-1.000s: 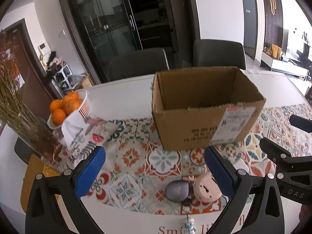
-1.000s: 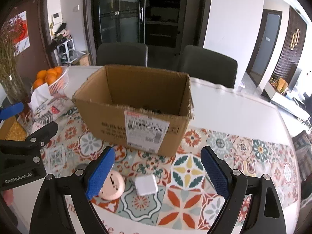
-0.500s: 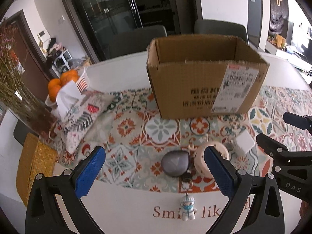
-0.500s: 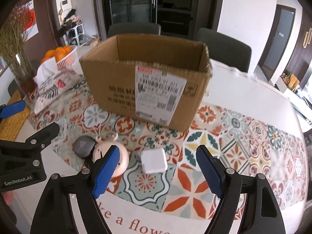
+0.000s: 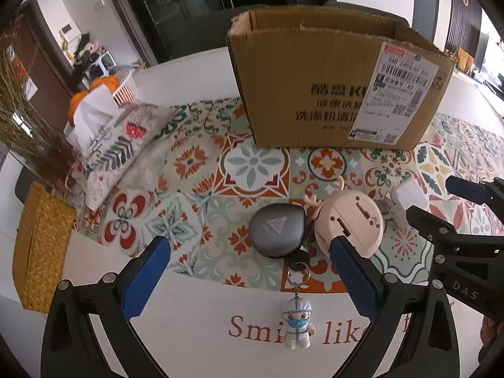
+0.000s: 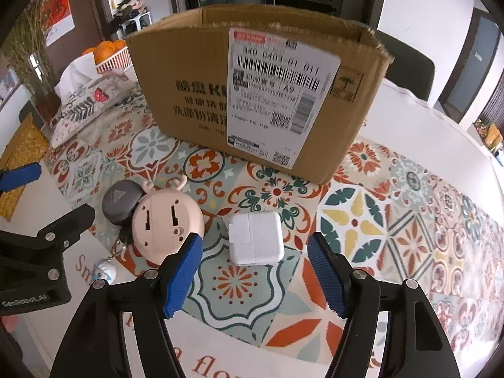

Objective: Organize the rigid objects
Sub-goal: 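Withdraw both tools from the box toward the remaining items, then grasp the white cube charger with right tool while left tool grasps the pink deer case, then carry both held items over the box and open both tools inside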

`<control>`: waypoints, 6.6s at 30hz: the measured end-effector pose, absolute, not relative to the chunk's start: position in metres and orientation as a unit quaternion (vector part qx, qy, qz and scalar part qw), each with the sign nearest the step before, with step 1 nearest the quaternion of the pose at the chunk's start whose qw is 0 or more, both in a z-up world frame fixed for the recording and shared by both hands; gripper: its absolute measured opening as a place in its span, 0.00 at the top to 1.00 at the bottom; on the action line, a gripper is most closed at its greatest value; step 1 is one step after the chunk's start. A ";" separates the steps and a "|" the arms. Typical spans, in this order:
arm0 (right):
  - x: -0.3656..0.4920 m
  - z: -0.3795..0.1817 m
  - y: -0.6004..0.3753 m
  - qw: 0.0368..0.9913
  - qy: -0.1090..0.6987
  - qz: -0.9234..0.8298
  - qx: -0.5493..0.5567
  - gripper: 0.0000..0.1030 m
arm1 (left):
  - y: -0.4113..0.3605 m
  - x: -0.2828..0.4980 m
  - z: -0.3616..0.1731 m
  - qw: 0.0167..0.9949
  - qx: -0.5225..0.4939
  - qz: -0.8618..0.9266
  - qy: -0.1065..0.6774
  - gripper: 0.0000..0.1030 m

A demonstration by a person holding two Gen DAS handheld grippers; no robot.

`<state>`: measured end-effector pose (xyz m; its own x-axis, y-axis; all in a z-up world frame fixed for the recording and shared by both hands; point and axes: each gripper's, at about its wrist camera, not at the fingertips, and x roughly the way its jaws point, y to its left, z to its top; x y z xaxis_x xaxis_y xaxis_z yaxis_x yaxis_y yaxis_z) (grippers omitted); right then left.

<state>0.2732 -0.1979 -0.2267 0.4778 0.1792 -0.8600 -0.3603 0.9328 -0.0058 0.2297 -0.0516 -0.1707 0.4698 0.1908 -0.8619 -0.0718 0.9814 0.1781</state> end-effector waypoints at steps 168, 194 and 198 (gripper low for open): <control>0.315 -0.069 -0.192 0.935 0.341 0.092 -0.010 0.54 | -0.040 0.324 -0.022 0.932 0.036 -0.069 0.355 0.28; 0.394 -0.127 -0.197 0.902 0.425 0.079 -0.019 0.54 | -0.058 0.413 -0.089 0.882 0.064 -0.074 0.460 0.28; 0.398 -0.134 -0.198 0.897 0.434 0.077 -0.021 0.54 | -0.059 0.414 -0.098 0.874 0.060 -0.072 0.476 0.28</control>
